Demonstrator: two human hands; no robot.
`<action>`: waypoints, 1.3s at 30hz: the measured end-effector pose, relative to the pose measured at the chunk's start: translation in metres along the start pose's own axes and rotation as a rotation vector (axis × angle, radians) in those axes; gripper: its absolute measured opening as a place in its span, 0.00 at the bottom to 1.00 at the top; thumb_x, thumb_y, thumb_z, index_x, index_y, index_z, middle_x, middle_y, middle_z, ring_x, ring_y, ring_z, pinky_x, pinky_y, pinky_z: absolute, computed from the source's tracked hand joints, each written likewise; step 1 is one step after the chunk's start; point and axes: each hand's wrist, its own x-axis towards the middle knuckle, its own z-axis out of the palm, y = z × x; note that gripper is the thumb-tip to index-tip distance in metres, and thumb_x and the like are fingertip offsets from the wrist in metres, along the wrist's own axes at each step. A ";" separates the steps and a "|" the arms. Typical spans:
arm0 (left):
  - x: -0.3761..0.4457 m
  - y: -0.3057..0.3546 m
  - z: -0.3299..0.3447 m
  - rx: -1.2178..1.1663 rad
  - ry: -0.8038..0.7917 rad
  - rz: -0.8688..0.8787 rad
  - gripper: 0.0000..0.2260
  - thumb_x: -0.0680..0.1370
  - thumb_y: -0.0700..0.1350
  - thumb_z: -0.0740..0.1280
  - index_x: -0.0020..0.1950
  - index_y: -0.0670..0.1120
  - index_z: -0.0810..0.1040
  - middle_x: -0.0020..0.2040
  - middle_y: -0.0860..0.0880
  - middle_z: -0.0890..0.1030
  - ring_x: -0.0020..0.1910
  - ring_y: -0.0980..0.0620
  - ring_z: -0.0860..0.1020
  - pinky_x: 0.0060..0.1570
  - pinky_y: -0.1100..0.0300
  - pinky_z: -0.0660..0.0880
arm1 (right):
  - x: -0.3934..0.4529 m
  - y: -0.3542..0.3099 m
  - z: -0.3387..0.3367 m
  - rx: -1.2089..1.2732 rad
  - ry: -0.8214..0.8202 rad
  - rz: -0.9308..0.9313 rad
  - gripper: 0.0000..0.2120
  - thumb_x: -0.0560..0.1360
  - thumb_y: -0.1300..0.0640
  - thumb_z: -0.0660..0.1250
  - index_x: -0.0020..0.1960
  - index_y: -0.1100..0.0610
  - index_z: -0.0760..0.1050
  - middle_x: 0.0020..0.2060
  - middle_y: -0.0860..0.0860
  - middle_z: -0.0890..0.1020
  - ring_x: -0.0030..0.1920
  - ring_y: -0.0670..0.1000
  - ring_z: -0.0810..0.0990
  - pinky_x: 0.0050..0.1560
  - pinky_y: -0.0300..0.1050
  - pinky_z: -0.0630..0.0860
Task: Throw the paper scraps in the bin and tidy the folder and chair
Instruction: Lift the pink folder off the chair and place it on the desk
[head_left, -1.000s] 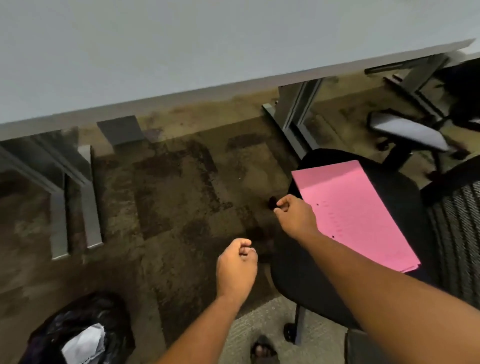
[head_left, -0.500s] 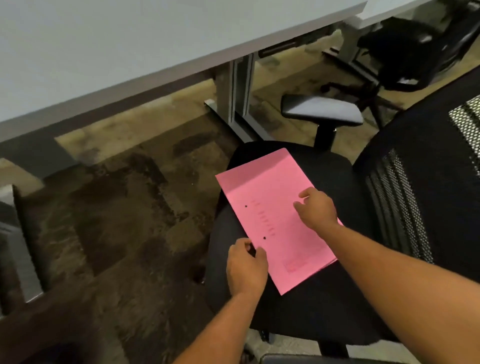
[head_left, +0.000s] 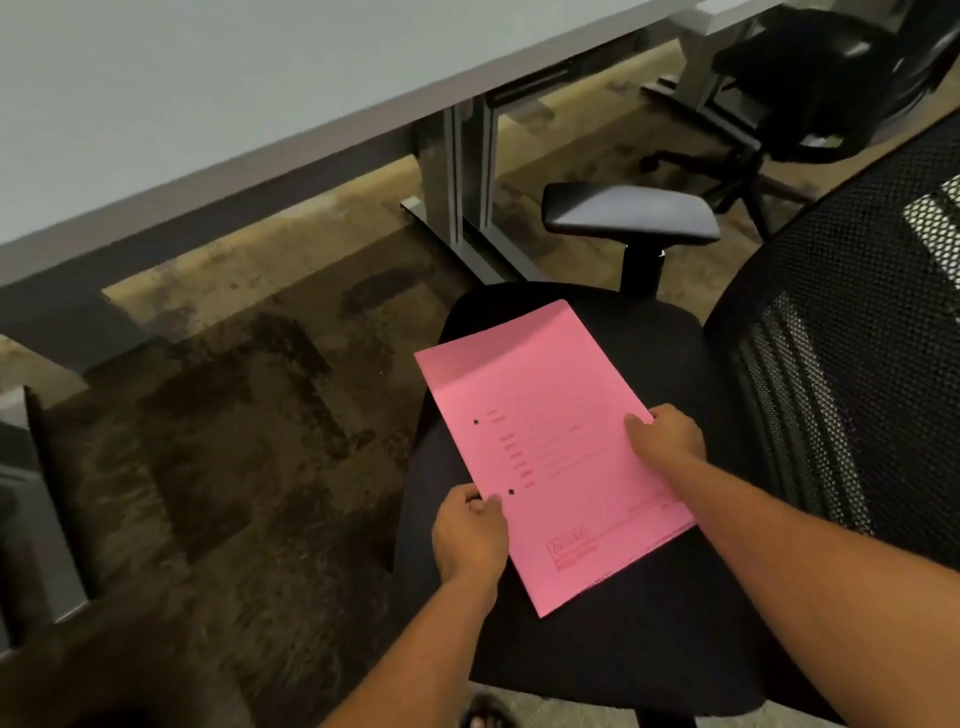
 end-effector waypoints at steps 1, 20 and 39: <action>-0.001 0.000 -0.003 -0.021 -0.004 0.001 0.01 0.79 0.45 0.65 0.49 0.50 0.76 0.43 0.51 0.82 0.42 0.53 0.81 0.39 0.56 0.79 | -0.001 -0.001 -0.001 0.033 -0.017 -0.001 0.19 0.80 0.49 0.60 0.61 0.62 0.75 0.54 0.60 0.80 0.52 0.61 0.80 0.53 0.57 0.79; -0.050 0.086 -0.114 -0.152 0.069 0.319 0.06 0.79 0.44 0.65 0.46 0.56 0.76 0.43 0.54 0.83 0.41 0.57 0.82 0.37 0.58 0.80 | -0.084 -0.077 -0.071 0.370 0.091 -0.321 0.11 0.81 0.52 0.55 0.47 0.55 0.73 0.44 0.55 0.78 0.43 0.56 0.78 0.36 0.47 0.72; -0.109 0.232 -0.309 -0.130 0.358 0.513 0.04 0.79 0.52 0.64 0.46 0.60 0.72 0.45 0.57 0.81 0.43 0.57 0.81 0.44 0.54 0.81 | -0.211 -0.284 -0.164 0.554 -0.110 -0.682 0.08 0.80 0.57 0.56 0.50 0.52 0.73 0.44 0.52 0.80 0.43 0.53 0.78 0.36 0.46 0.73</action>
